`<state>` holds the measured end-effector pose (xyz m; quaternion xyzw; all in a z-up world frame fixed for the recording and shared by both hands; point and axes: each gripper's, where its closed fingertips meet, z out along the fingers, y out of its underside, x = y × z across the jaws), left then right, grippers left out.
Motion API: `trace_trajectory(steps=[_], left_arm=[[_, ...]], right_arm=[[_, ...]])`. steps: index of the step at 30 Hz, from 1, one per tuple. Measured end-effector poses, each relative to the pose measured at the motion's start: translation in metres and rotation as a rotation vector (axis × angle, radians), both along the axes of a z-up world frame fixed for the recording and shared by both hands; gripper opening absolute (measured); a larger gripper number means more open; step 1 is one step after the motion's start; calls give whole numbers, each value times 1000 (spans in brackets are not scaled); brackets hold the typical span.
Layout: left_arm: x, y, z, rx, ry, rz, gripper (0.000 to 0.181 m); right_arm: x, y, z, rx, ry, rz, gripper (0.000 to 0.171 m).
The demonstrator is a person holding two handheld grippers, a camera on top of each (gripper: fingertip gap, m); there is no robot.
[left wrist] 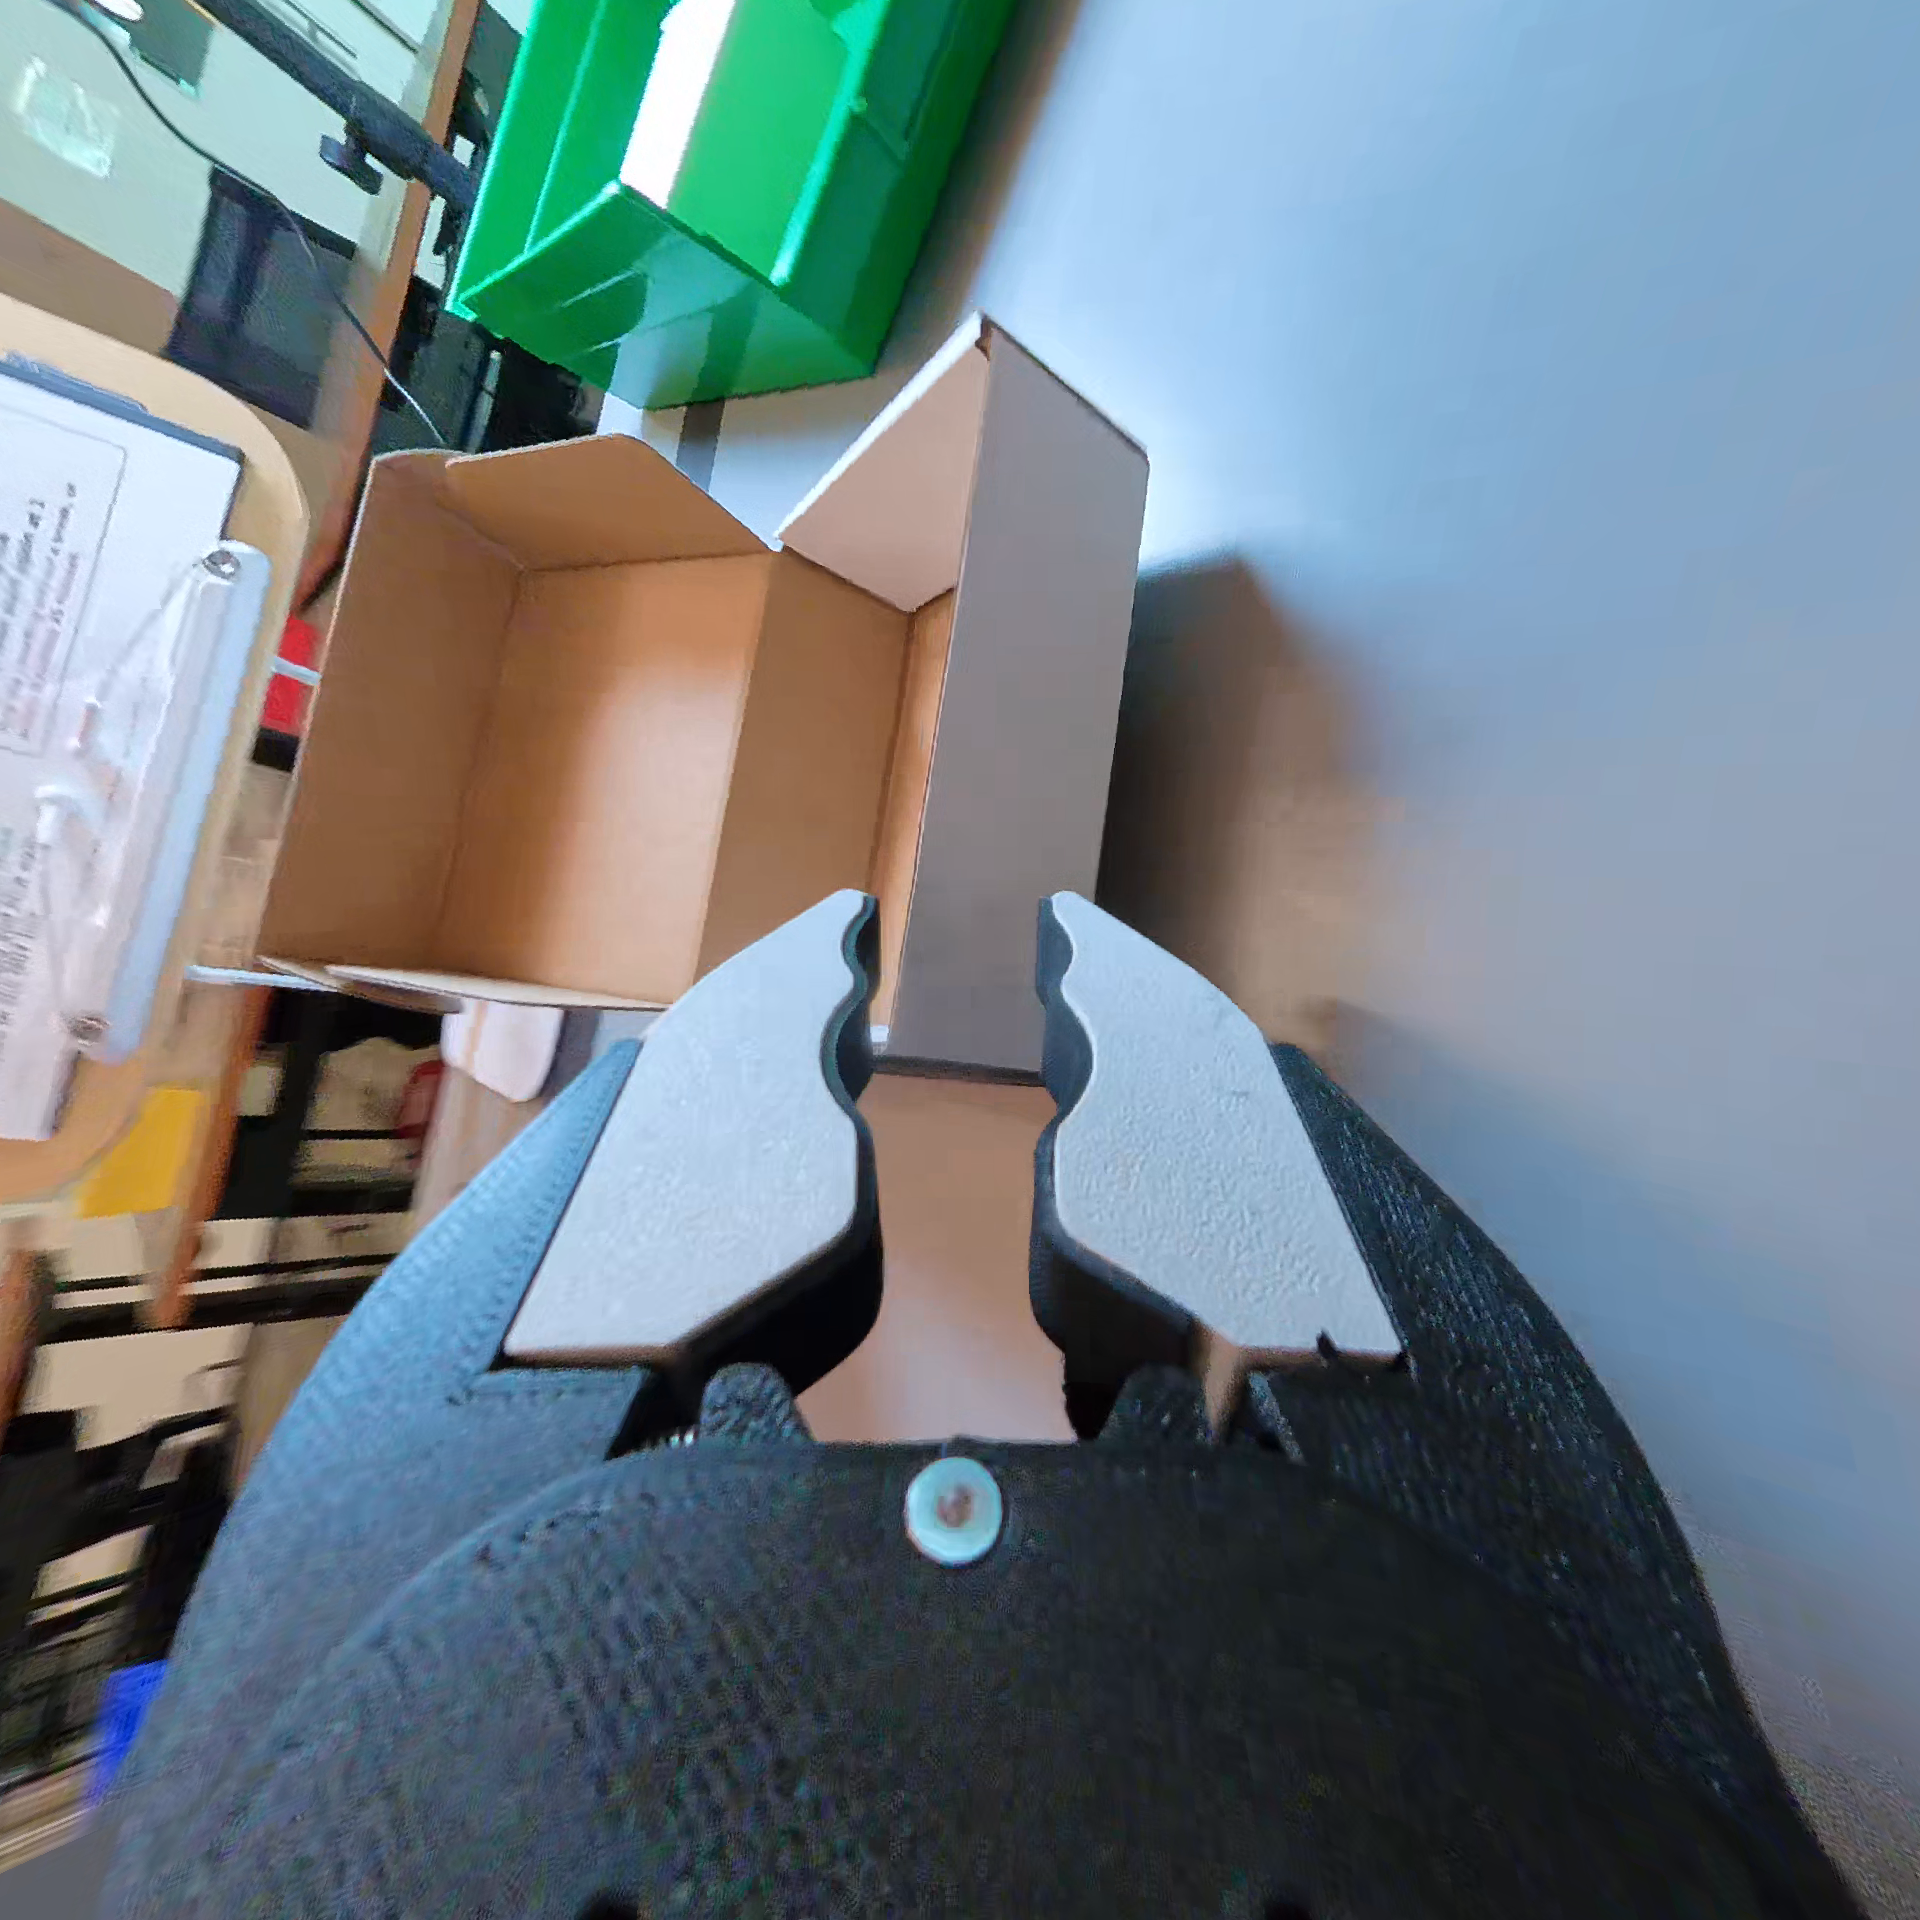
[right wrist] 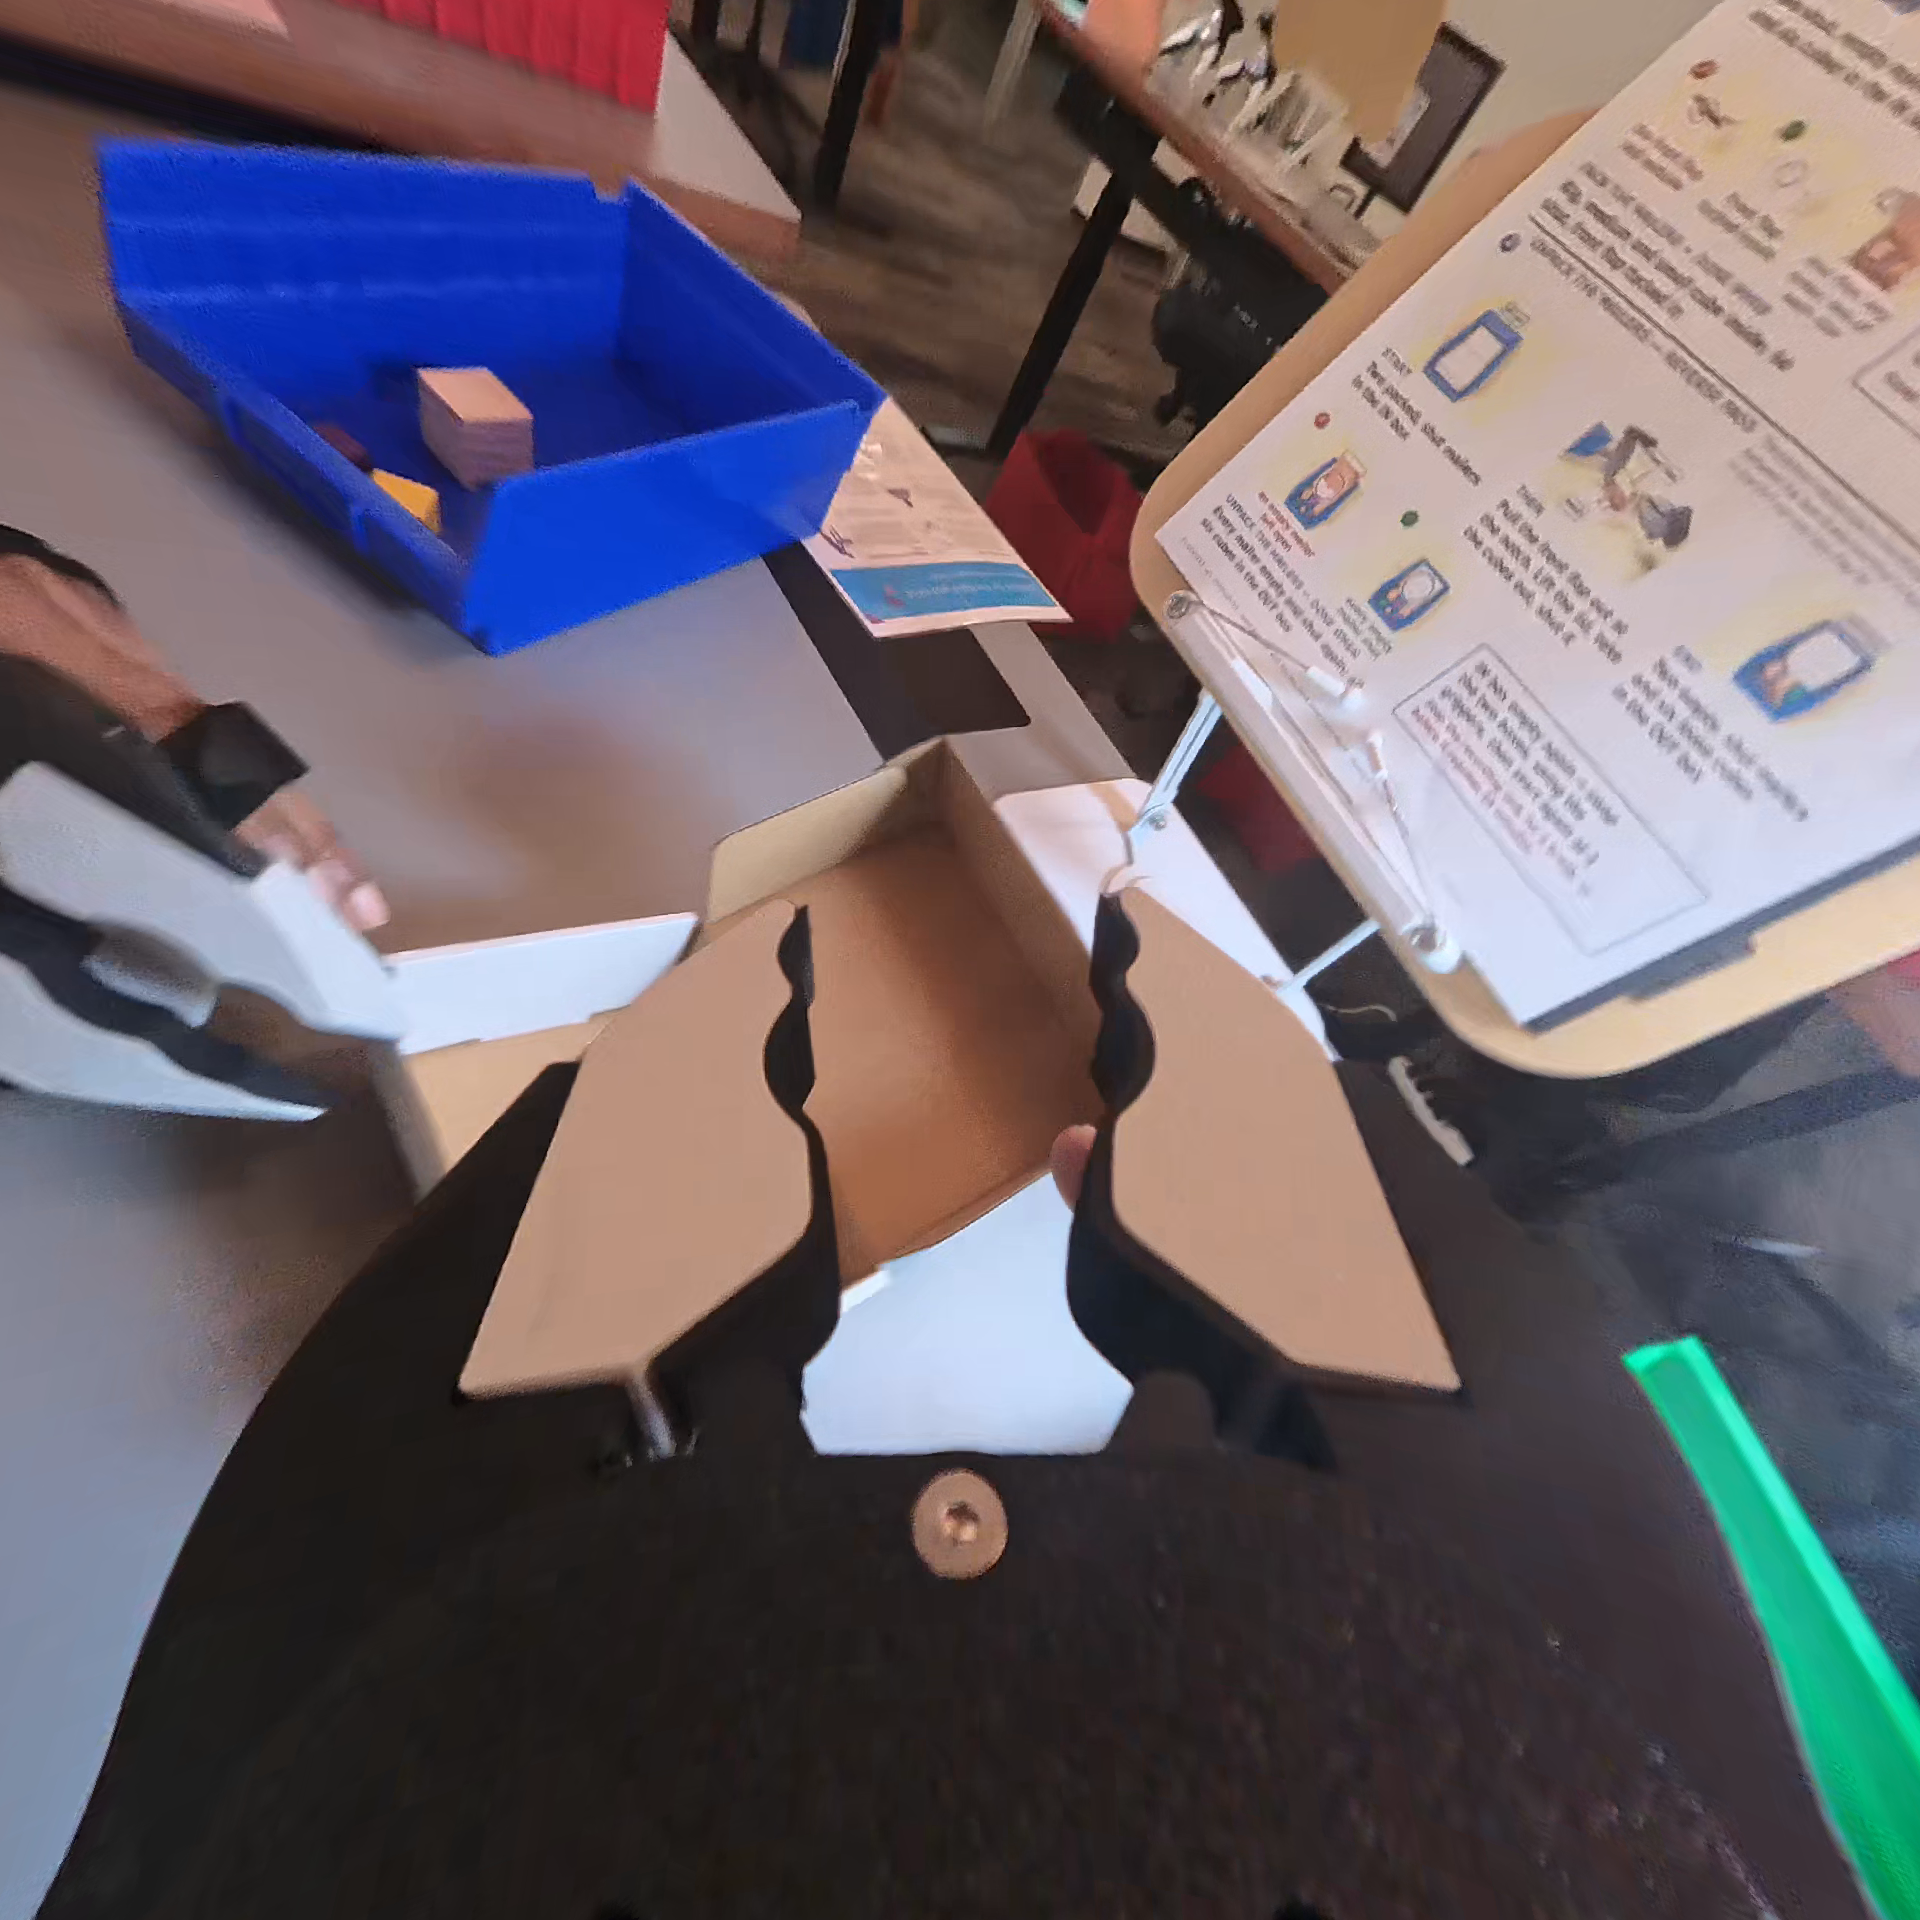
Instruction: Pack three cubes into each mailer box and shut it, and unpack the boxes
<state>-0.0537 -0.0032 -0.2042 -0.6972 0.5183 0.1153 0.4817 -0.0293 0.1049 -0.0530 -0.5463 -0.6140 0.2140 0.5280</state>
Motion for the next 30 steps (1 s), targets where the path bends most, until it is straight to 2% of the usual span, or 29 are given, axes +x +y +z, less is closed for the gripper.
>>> trace_trajectory(steps=[4,7,11,13,15,17,20,22,25,30], left_arm=[[-7,-16,29,-114,-355,-10,36],[-43,-16,66,-122,-595,56,42],[-146,-16,131,38,-800,257,44],[-207,-19,152,109,-795,400,44],[-265,-21,158,118,-743,558,44],[-312,-19,148,48,-661,700,46],[-356,-14,108,-164,-541,839,49],[-355,-11,72,-352,-430,767,54],[-357,-6,32,-519,-290,694,53],[-375,-12,-6,-747,-9,625,72]], right_arm=[[40,-23,-36,-136,95,-35,52],[65,-30,-72,-207,92,-69,52],[90,-33,-96,-278,142,-113,51],[99,-30,-98,-294,188,-135,51],[106,-24,-95,-309,239,-156,50],[108,-20,-92,-346,293,-164,49],[108,-18,-91,-371,319,-165,47],[107,-20,-93,-354,312,-159,46],[106,-24,-96,-349,309,-138,43],[111,-22,-97,-356,322,-143,39]])
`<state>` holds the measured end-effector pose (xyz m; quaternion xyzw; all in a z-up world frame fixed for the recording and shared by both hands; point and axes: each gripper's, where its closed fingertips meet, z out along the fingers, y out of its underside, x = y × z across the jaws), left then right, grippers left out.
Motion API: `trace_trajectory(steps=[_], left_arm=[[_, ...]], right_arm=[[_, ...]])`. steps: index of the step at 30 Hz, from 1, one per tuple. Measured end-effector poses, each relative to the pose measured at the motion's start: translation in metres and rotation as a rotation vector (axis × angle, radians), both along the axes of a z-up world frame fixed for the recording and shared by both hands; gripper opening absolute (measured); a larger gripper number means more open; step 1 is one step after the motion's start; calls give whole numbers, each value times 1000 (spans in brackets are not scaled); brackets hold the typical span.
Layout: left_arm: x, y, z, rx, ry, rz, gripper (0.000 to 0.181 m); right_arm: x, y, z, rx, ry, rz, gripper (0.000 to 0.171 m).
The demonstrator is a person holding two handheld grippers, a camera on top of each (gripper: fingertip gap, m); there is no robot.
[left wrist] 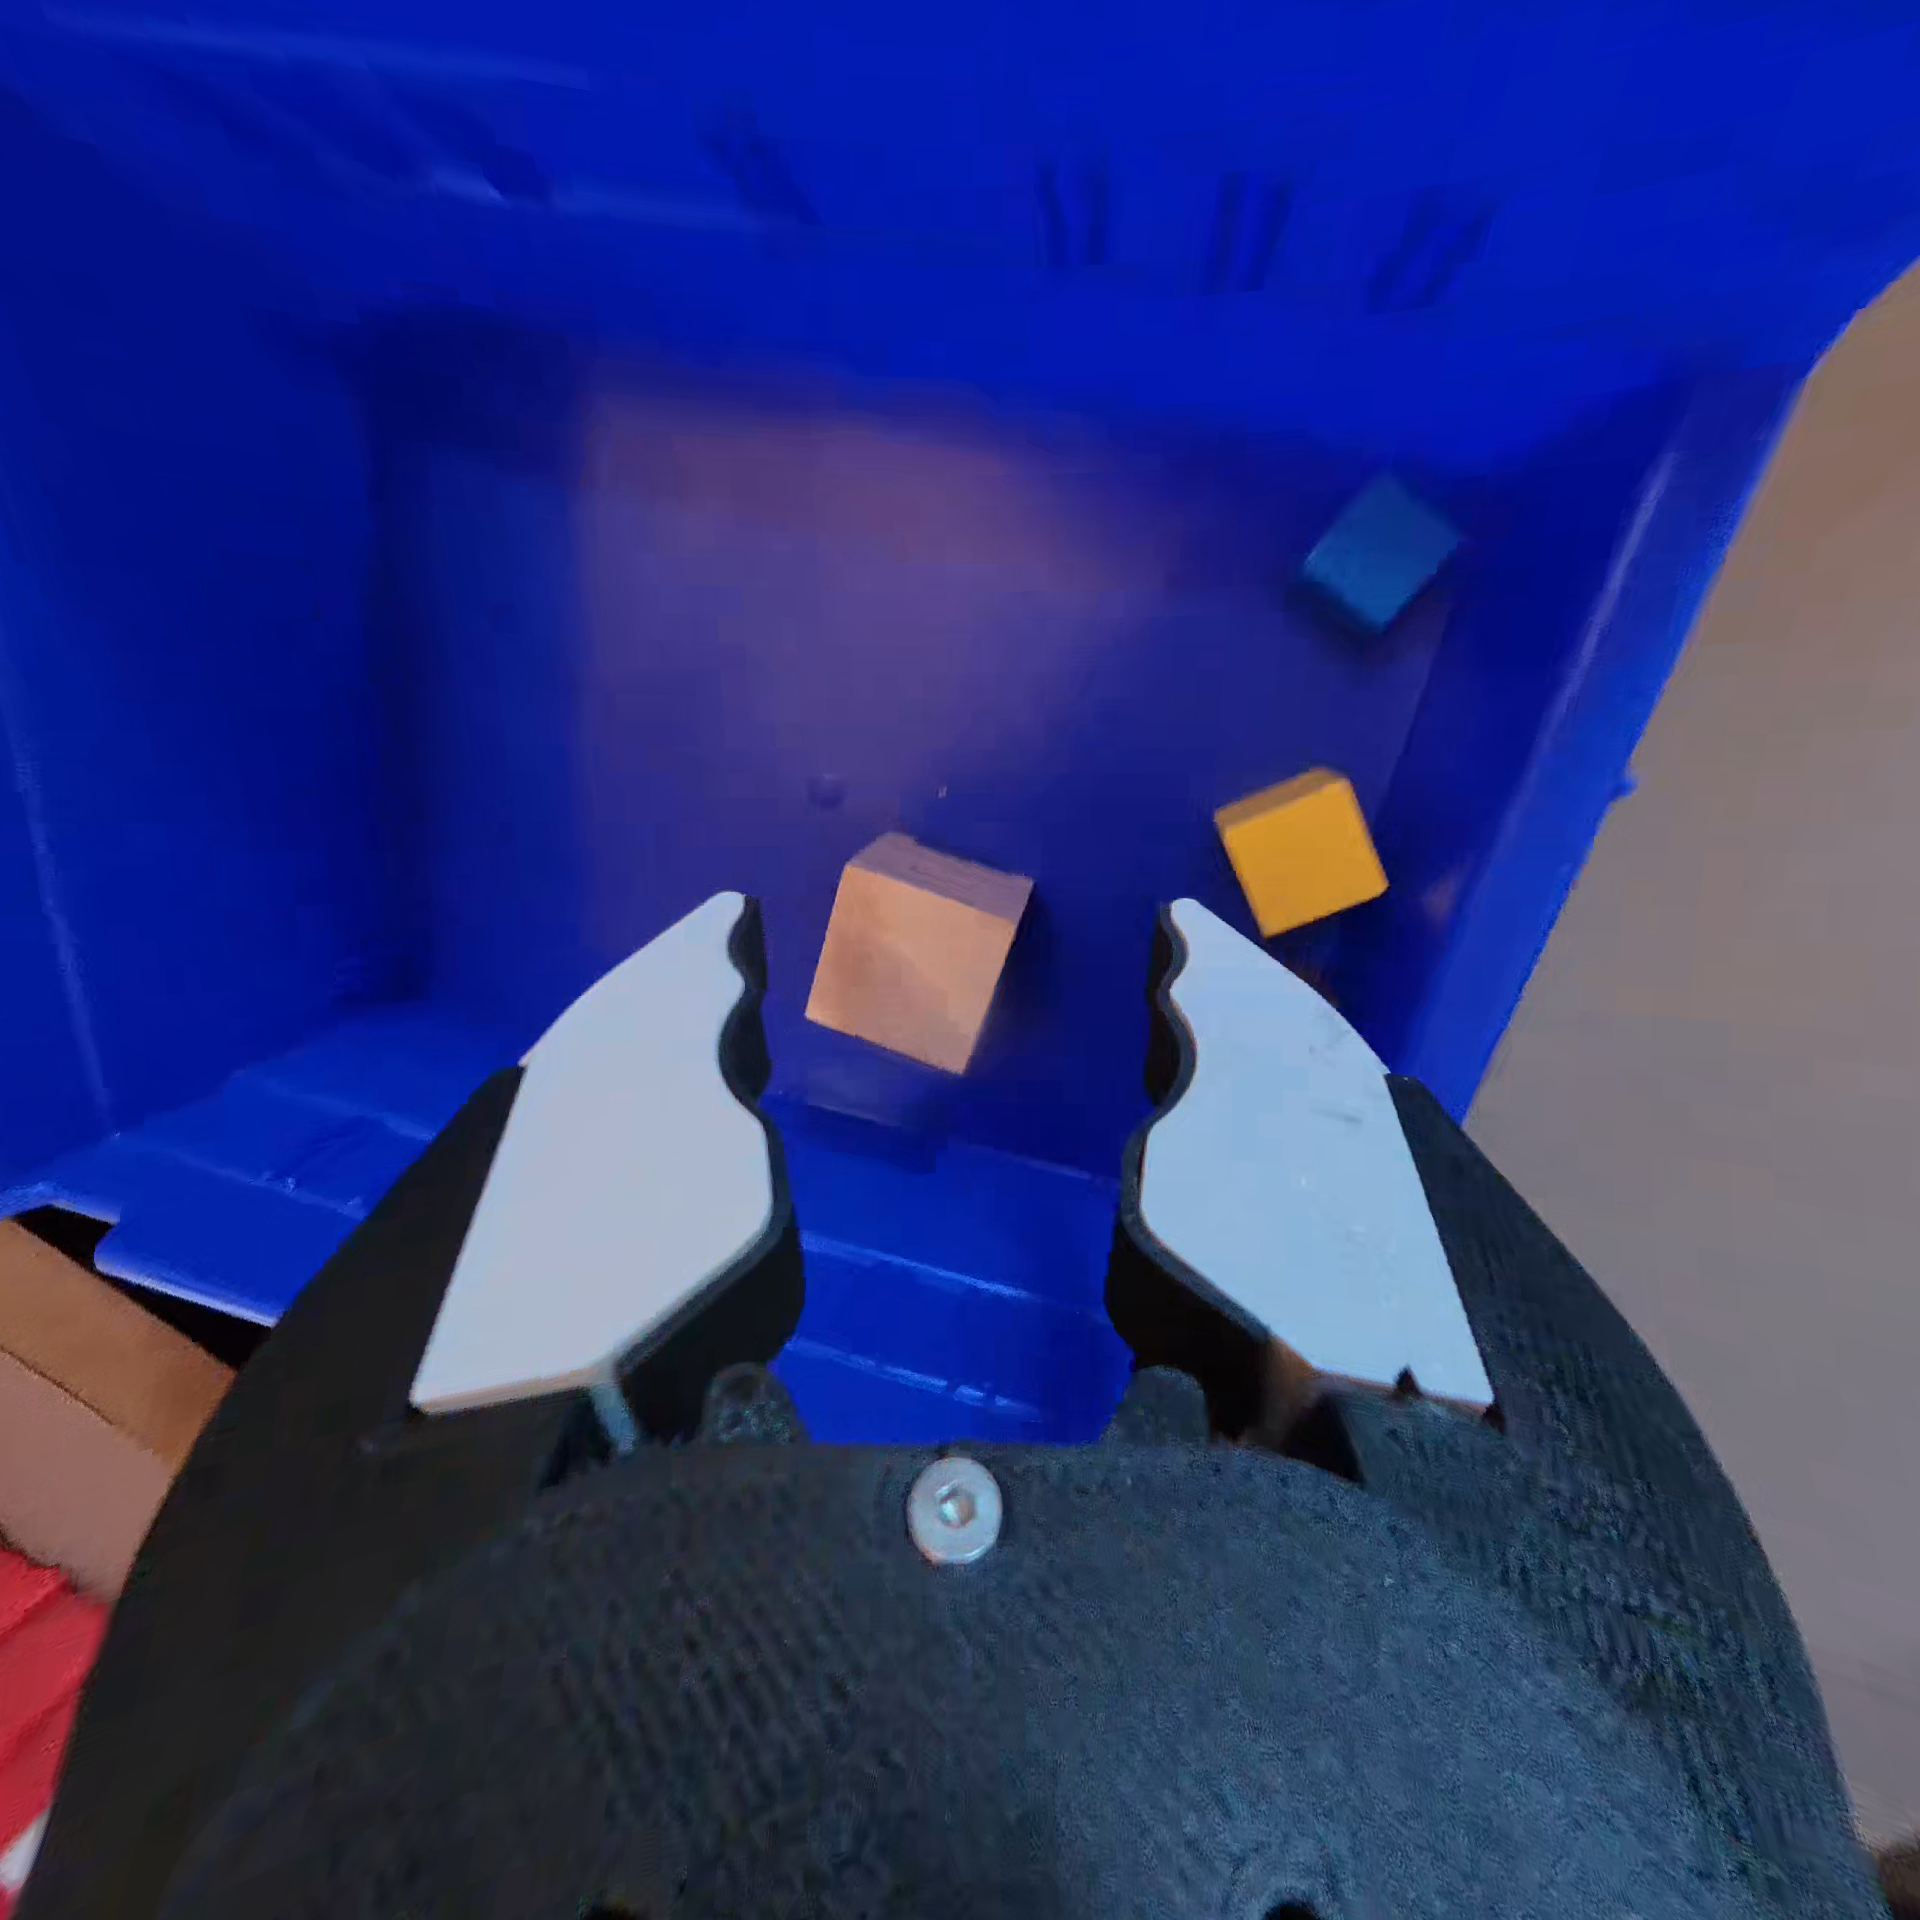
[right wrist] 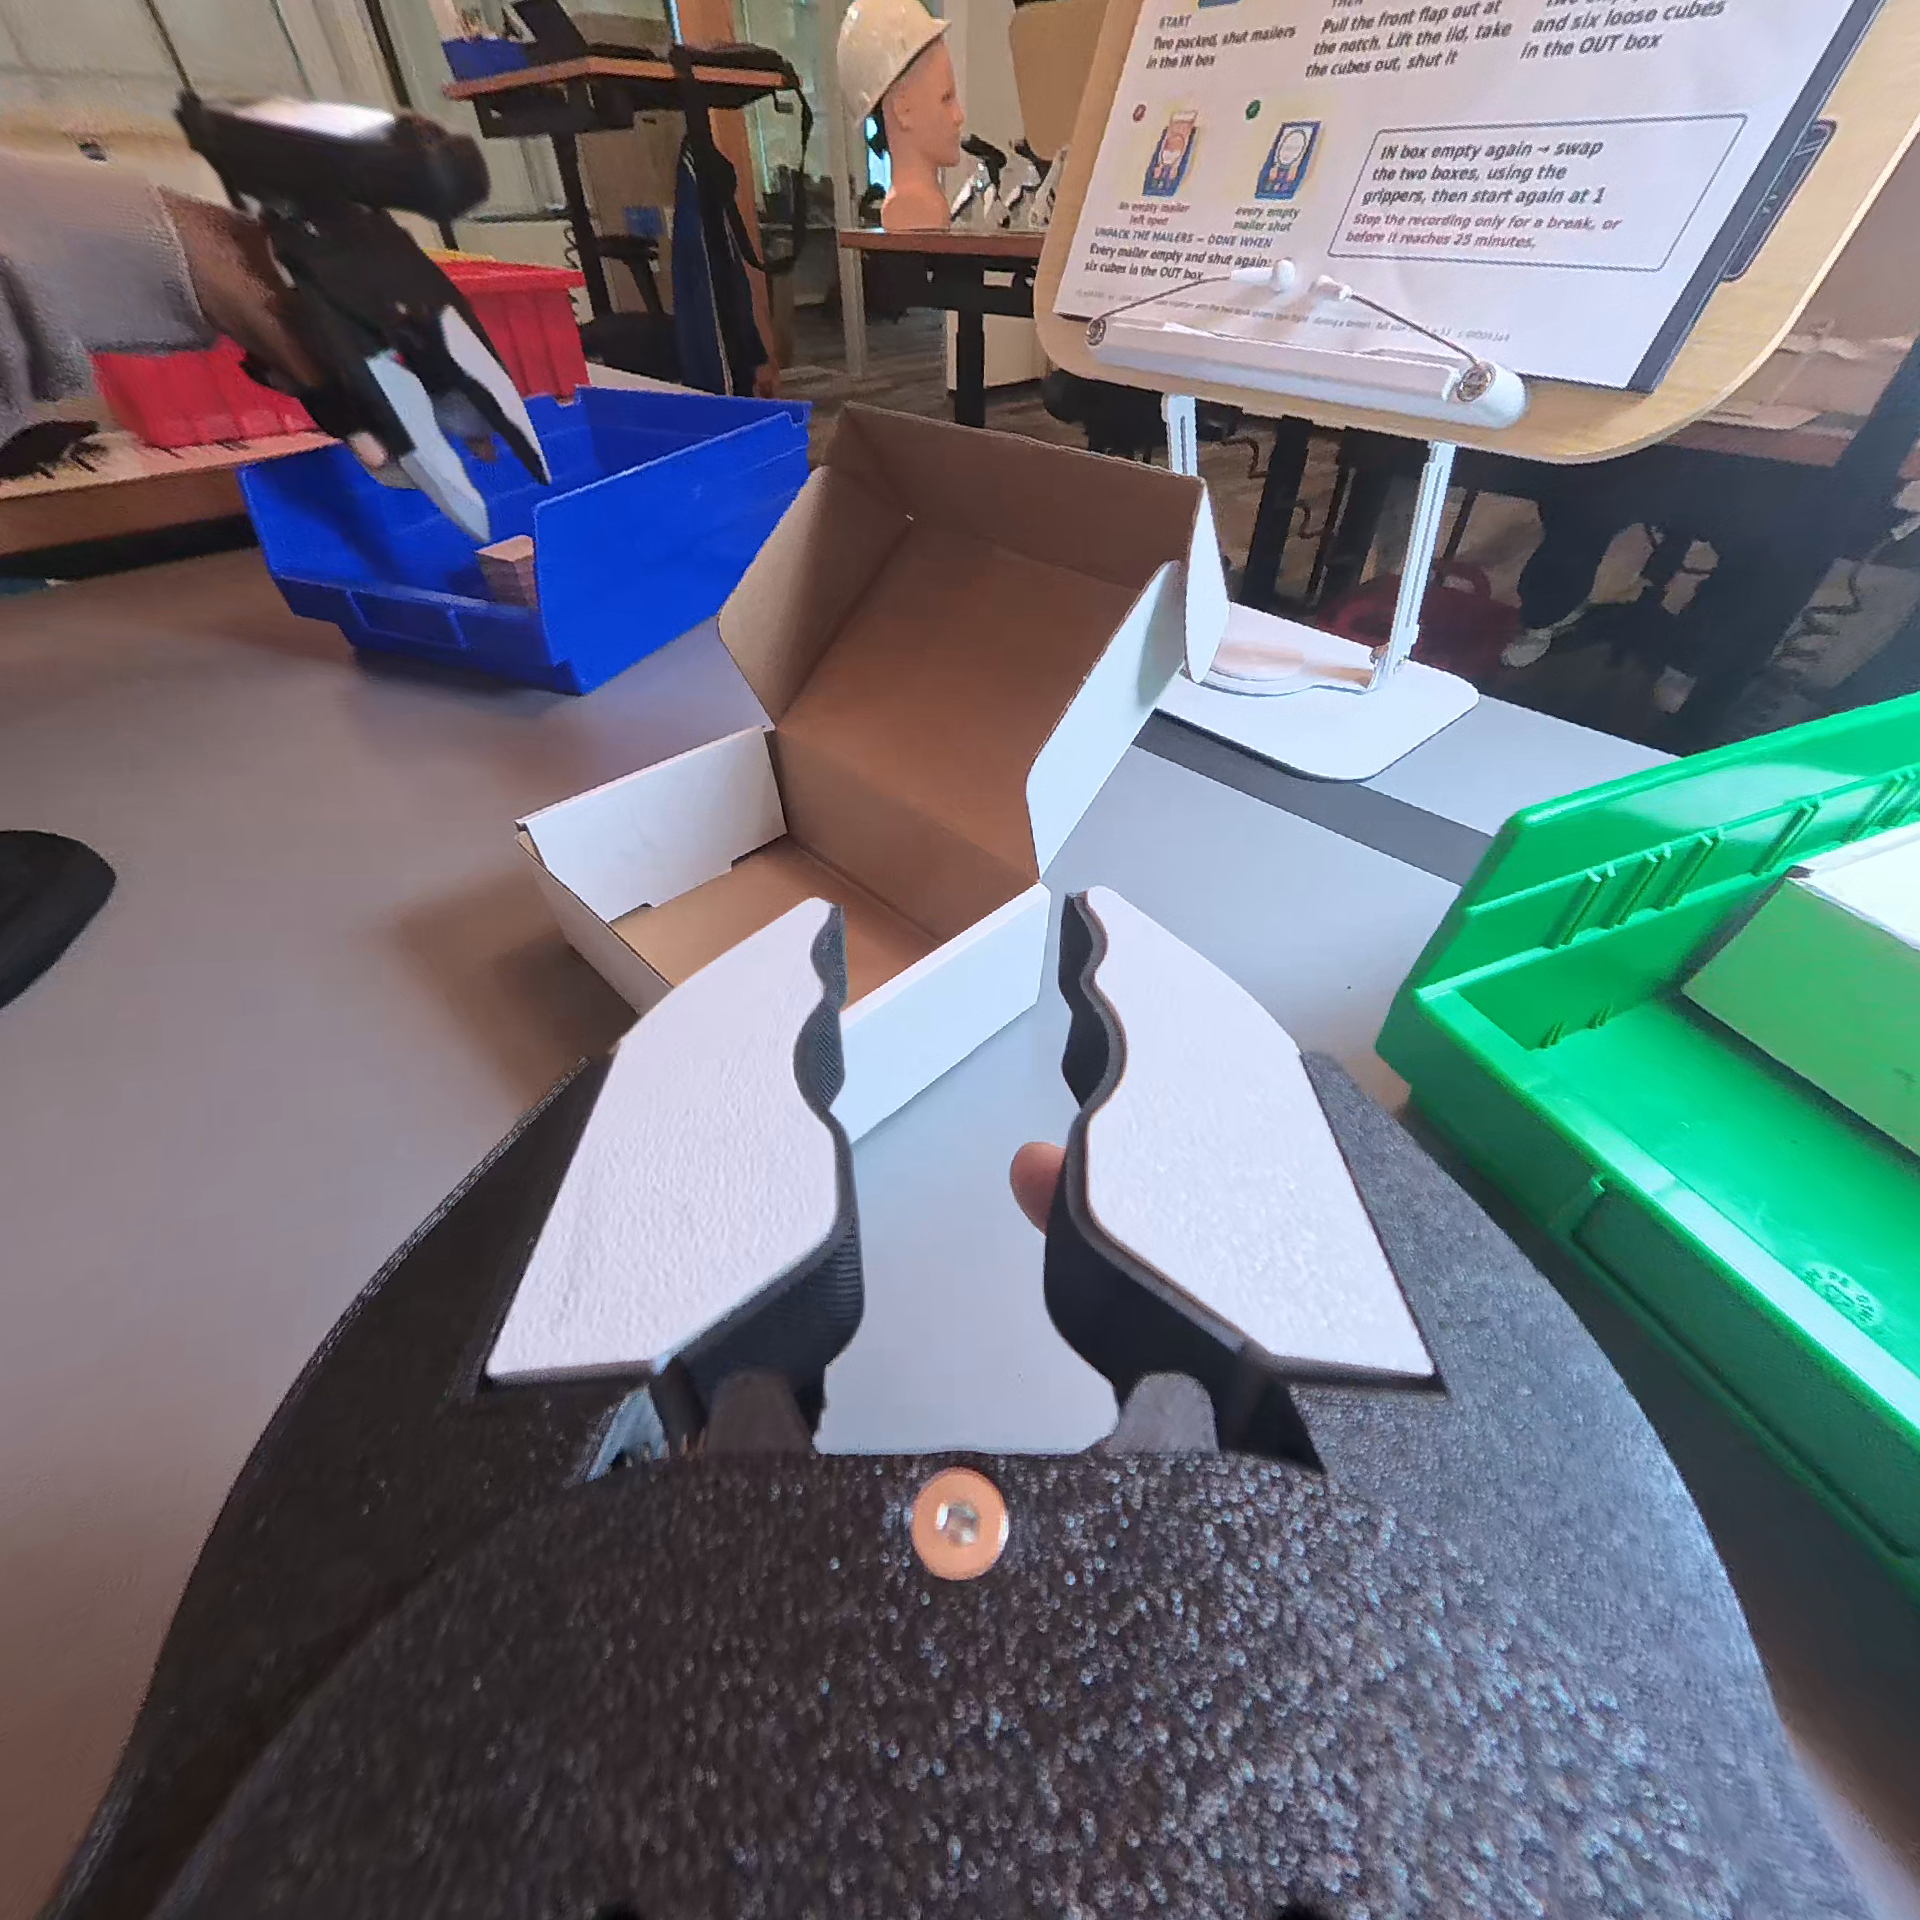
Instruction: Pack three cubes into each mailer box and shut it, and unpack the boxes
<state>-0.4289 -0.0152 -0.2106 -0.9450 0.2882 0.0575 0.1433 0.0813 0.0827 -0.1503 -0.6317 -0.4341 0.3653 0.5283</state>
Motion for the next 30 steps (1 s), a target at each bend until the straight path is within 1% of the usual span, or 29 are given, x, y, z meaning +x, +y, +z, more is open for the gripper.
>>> trace_trajectory(steps=[1,6,7,9,11,12,15,18,20,22,25,27,30], left_arm=[[-5,-2,-5,-49,28,-22,76],[-29,-13,-34,-241,158,-87,78],[-30,-14,-41,-262,169,-99,74],[-30,-12,-47,-262,197,-130,48],[-17,-6,-39,-232,167,-150,48],[-7,0,-28,-201,152,-156,48],[45,26,22,-49,117,-227,47],[142,45,74,91,-31,-340,47],[211,49,90,126,-90,-436,47],[273,46,90,106,-117,-542,47],[338,52,74,66,-135,-591,47],[357,62,53,26,-66,-597,47],[367,69,16,-99,24,-577,47]], right_arm=[[1,0,-1,-7,-1,4,37],[0,0,-8,-27,-19,21,35],[0,-1,-10,-24,-26,27,34],[0,-1,-12,-12,-39,30,33],[2,0,-11,7,-46,28,32],[3,1,-10,16,-45,24,32],[9,7,-8,21,-35,12,31],[15,14,-9,23,-35,-17,31],[19,18,-9,20,-33,-37,31],[22,20,-8,2,-20,-47,31],[26,21,-6,6,-12,-64,30],[29,22,-6,16,-15,-79,29],[30,23,-6,9,-10,-81,28]])
